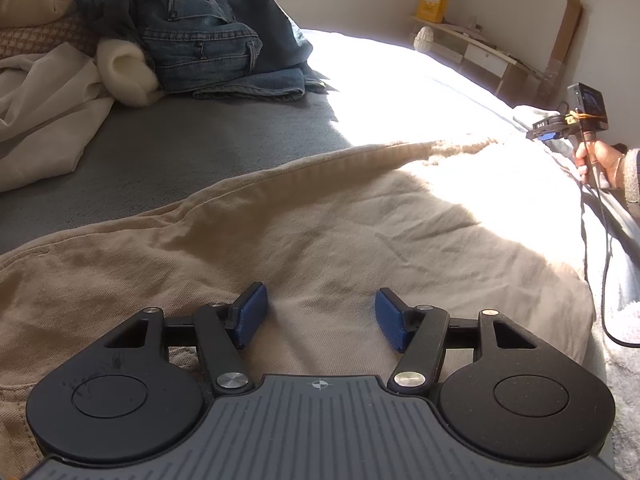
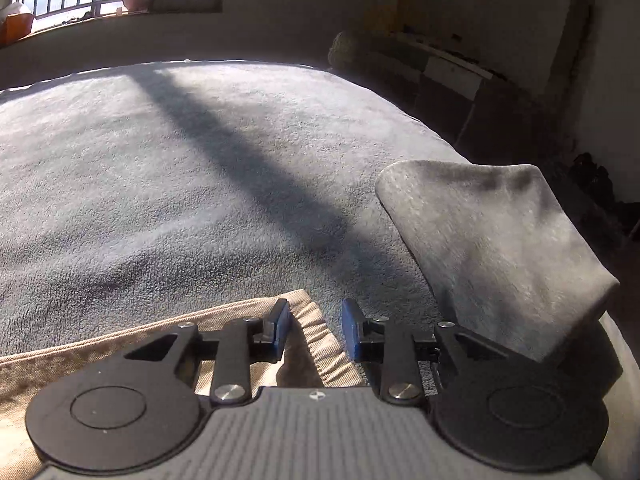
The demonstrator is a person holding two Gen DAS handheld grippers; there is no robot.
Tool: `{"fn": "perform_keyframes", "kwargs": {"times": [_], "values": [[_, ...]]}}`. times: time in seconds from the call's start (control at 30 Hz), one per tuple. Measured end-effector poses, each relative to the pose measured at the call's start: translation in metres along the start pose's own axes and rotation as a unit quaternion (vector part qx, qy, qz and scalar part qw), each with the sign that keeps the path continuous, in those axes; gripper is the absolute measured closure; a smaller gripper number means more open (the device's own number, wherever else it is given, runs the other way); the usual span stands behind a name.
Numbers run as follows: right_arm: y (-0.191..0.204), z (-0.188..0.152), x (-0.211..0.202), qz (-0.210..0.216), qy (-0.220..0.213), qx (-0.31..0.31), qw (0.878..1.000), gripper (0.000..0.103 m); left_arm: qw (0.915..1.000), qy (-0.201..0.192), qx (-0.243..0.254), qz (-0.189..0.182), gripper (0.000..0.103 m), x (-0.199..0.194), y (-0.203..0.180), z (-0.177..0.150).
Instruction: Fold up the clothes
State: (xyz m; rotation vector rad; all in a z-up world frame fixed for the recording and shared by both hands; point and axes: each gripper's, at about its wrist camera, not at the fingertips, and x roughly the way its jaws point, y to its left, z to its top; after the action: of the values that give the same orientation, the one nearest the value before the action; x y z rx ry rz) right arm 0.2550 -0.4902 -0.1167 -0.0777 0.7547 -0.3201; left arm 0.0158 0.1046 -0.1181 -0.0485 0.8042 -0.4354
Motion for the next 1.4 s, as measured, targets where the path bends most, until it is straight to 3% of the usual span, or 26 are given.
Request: {"fn": "perform_keyframes", "kwargs": {"times": [0.07,0.23,0.33,0.43,0.57,0.63,0.83,0.93,1.17,1.27,1.4], "values": [[-0.028,0.002,-0.003,-0.032,-0.009,0.078,0.996,0.068,1.0000,0.000,0.000,0.000,0.043,0.000,0.000,0.000],[-0.097,-0.008,-0.039,0.008,-0.005,0.243,0.970,0.068,1.0000,-0.003,-0.001,0.003,0.043,0.001,-0.001,-0.001],[-0.125,-0.021,-0.069,0.071,-0.002,0.310,0.948,0.067,1.0000,-0.004,-0.004,0.005,0.042,0.002,-0.001,0.000],[-0.141,-0.037,-0.095,0.153,0.023,0.379,0.912,0.067,0.9999,-0.007,-0.009,0.009,0.042,0.002,-0.002,0.000],[-0.131,-0.052,-0.124,0.250,0.037,0.420,0.871,0.067,0.9997,-0.008,-0.012,0.019,0.042,0.002,-0.005,0.002],[-0.110,-0.060,-0.136,0.309,0.061,0.424,0.849,0.067,0.9996,-0.008,-0.013,0.025,0.042,0.002,-0.006,0.003],[-0.017,-0.087,-0.163,0.442,0.170,0.361,0.803,0.067,0.9984,-0.008,-0.031,0.046,0.042,-0.003,-0.006,0.010],[0.047,-0.107,-0.167,0.466,0.246,0.304,0.794,0.066,0.9968,-0.017,-0.051,0.058,0.043,-0.009,-0.003,0.015],[0.179,-0.171,-0.185,0.514,0.389,0.258,0.720,0.066,0.9972,-0.034,-0.050,0.045,0.043,-0.051,-0.017,0.002],[0.198,-0.182,-0.183,0.500,0.408,0.249,0.722,0.068,0.9968,-0.021,-0.056,0.053,0.043,-0.055,-0.014,-0.020],[0.149,-0.167,-0.153,0.444,0.374,0.296,0.759,0.073,0.9936,-0.023,-0.093,0.060,0.043,-0.058,0.005,-0.038]]}}
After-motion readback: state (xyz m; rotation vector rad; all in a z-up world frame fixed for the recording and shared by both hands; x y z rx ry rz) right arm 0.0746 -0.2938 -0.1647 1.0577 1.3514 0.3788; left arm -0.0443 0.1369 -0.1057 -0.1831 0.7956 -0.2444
